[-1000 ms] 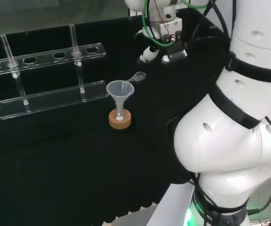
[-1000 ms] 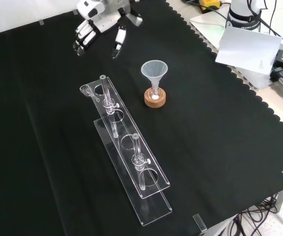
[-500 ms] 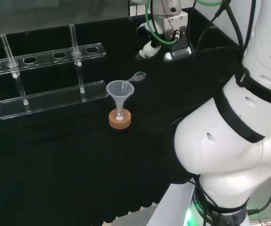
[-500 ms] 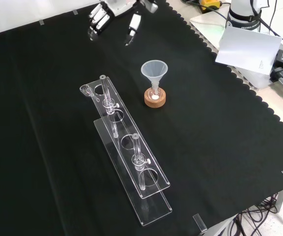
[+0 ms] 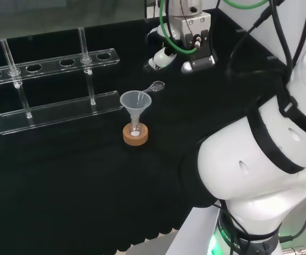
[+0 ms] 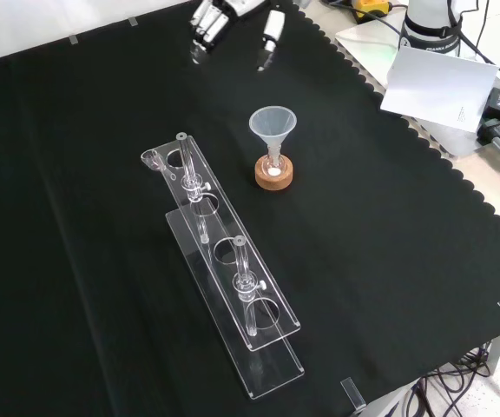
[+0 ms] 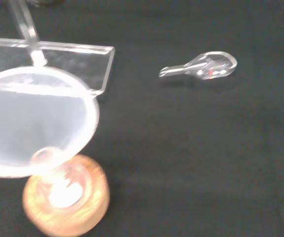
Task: Remove the funnel from the round-bottom flask.
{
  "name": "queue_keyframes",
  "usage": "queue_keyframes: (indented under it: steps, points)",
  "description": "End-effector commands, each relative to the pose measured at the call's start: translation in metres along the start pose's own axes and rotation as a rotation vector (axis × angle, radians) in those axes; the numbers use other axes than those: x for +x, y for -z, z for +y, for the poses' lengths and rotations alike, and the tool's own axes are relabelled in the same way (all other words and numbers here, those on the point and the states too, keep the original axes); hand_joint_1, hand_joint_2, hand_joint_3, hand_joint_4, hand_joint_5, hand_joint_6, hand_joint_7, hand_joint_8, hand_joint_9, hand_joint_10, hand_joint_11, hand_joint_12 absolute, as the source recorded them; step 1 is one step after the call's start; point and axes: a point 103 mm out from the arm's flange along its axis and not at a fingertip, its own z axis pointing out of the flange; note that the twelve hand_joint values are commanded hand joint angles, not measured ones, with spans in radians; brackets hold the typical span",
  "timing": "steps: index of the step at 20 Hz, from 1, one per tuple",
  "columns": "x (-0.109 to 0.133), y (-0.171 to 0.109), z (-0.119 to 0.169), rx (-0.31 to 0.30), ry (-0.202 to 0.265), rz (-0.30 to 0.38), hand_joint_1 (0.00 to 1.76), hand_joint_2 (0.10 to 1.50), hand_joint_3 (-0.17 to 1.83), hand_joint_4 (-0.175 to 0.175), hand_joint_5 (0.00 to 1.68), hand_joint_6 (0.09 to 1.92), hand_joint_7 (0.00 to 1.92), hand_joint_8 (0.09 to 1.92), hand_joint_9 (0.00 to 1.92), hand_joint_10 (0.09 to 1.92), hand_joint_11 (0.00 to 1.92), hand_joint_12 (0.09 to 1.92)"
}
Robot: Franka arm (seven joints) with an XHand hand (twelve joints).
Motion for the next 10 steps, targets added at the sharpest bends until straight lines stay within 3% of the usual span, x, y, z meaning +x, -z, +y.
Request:
queue_keyframes:
  steps: [1,4,10]
  points:
    - [0.041,-0.003,-0.025,0.067,0.065,0.013,0.57,0.89,-0.17,-0.032,0.28,0.09,0.23,0.65,0.51,0.61,0.46,1.35]
    - [0.053,-0.008,-0.026,0.115,0.075,0.008,0.55,0.87,-0.17,-0.032,0.22,0.09,0.16,0.66,0.43,0.66,0.48,1.38]
    - [0.064,-0.018,-0.025,0.142,0.066,-0.021,0.54,0.85,-0.17,-0.026,0.1,0.09,0.02,0.65,0.25,0.76,0.44,1.43]
